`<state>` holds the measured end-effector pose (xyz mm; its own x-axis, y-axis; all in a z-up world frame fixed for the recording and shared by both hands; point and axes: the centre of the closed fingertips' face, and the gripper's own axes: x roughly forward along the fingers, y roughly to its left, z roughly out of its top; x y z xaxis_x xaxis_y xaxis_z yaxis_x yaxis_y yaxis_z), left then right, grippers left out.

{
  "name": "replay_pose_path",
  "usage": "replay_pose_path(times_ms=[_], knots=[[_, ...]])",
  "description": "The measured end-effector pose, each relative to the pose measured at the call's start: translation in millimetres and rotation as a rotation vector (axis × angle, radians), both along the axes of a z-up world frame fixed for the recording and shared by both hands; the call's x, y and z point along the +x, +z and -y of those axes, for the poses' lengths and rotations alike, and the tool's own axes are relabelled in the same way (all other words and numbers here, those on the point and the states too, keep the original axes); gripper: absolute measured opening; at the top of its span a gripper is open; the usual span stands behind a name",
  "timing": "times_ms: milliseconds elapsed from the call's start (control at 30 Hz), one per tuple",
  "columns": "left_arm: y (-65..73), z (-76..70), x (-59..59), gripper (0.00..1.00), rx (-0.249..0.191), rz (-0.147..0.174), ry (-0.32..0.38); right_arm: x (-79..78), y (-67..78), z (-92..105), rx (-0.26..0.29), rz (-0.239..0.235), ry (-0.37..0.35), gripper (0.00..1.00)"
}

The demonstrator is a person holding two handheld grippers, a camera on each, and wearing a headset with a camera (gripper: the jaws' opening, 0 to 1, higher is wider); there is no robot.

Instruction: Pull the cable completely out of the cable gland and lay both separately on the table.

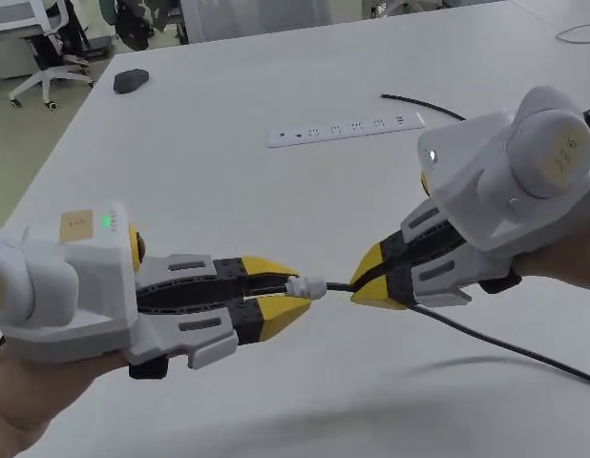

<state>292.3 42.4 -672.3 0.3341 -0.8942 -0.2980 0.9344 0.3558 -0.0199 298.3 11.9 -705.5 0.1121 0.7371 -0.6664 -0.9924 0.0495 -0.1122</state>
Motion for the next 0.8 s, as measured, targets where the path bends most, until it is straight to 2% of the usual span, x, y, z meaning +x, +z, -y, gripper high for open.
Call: replay_pose_path(times_ms=[167,467,667,733,800], knots=[[0.5,-10.1,-1.6,0.14,-0.009,0.001,0.026,1.4,-3.7,1.8,-0.029,0.012,0.006,0.00],[-0.5,-32.6,-3.5,0.14,-0.024,-0.002,0.084,4.0,-8.1,1.6,-0.047,-0.001,0.008,0.00],[-2.5,-48.3,-5.4,0.15,-0.036,-0.004,0.131,6.6,-14.6,-4.4,-0.059,-0.026,0.011,0.00],[-2.4,-55.4,-6.9,0.15,-0.041,0.001,0.147,7.0,-17.0,-6.6,-0.072,-0.027,0.016,0.00],[-3.8,-64.4,-8.1,0.15,-0.052,-0.010,0.172,7.4,-18.5,-10.0,-0.077,-0.032,0.019,0.00]])
